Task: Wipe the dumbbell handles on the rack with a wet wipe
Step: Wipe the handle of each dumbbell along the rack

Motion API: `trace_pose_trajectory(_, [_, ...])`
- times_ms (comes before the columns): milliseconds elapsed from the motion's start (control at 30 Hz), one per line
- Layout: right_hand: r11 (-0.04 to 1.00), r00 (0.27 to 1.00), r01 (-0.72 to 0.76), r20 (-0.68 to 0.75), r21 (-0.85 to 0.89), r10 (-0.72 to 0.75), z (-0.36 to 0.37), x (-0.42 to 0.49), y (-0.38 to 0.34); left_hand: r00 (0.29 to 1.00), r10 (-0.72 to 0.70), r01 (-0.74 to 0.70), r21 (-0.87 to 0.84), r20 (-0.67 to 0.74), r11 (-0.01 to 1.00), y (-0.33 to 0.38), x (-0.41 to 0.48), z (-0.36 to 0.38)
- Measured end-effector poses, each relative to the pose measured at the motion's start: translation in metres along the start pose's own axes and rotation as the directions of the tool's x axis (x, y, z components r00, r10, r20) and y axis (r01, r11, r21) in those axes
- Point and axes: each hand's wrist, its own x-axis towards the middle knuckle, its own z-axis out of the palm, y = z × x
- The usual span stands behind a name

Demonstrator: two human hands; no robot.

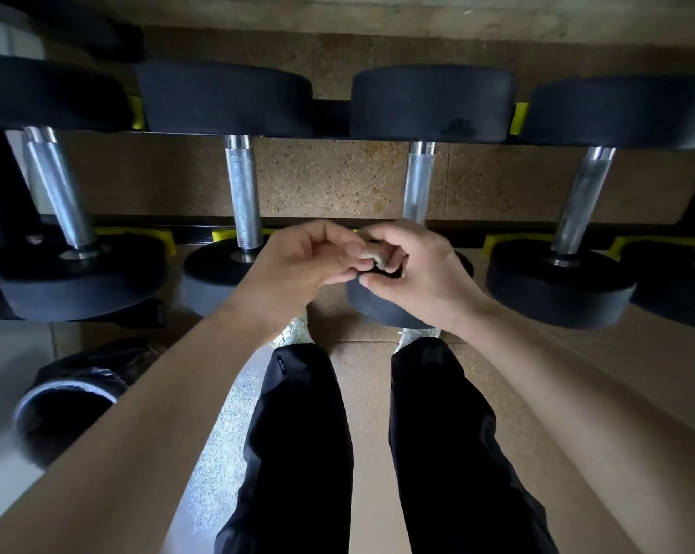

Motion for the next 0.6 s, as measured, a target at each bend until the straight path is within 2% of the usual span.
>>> trace_pose_trajectory(67, [0.999, 0.997, 0.033, -0.065, -0.019, -0.034, 0.012, 0.009, -0.007, 0.997, -0.004, -0.007, -0.147, -0.074, 0.989, 0.003, -0.009, -0.013])
trace_pose_trajectory(133, [0.999, 0.993, 0.004, -0.119, 0.034, 0.0, 0.018, 0.016, -0.016, 0.984, -0.012, -0.026, -0.21, -0.18, 0.977, 0.005, -0.015, -0.029])
trace_pose_trajectory(200, [0.963, 0.988, -0.098, -0.095, 0.252, 0.126, 0.02, 0.021, -0.029, 0.951, -0.033, -0.026, -0.188, -0.308, 0.982, 0.003, -0.019, -0.046])
trace_pose_trajectory(233, [0.887, 0.977, -0.172, -0.039, 0.429, 0.209, 0.022, 0.023, -0.039, 0.93, -0.042, -0.019, -0.16, -0.365, 0.987, 0.001, -0.02, -0.053])
trace_pose_trajectory(300, [0.615, 0.937, -0.305, 0.113, 0.727, 0.331, 0.03, 0.027, -0.058, 0.903, -0.064, -0.002, -0.153, -0.426, 0.988, -0.003, -0.023, -0.065])
trace_pose_trajectory(333, [0.5, 0.92, -0.334, 0.16, 0.799, 0.358, 0.035, 0.03, -0.065, 0.901, -0.081, 0.004, -0.179, -0.426, 0.984, -0.003, -0.025, -0.068])
trace_pose_trajectory(400, [0.372, 0.904, -0.344, 0.196, 0.862, 0.381, 0.048, 0.035, -0.08, 0.91, -0.13, 0.019, -0.274, -0.393, 0.962, -0.002, -0.03, -0.073])
trace_pose_trajectory(467, [0.341, 0.899, -0.335, 0.19, 0.878, 0.393, 0.06, 0.039, -0.092, 0.925, -0.168, 0.028, -0.381, -0.34, 0.924, -0.002, -0.034, -0.078])
trace_pose_trajectory(600, [0.423, 0.905, -0.309, 0.126, 0.852, 0.407, 0.082, 0.044, -0.111, 0.938, -0.142, -0.007, -0.428, -0.317, 0.904, -0.004, -0.041, -0.096])
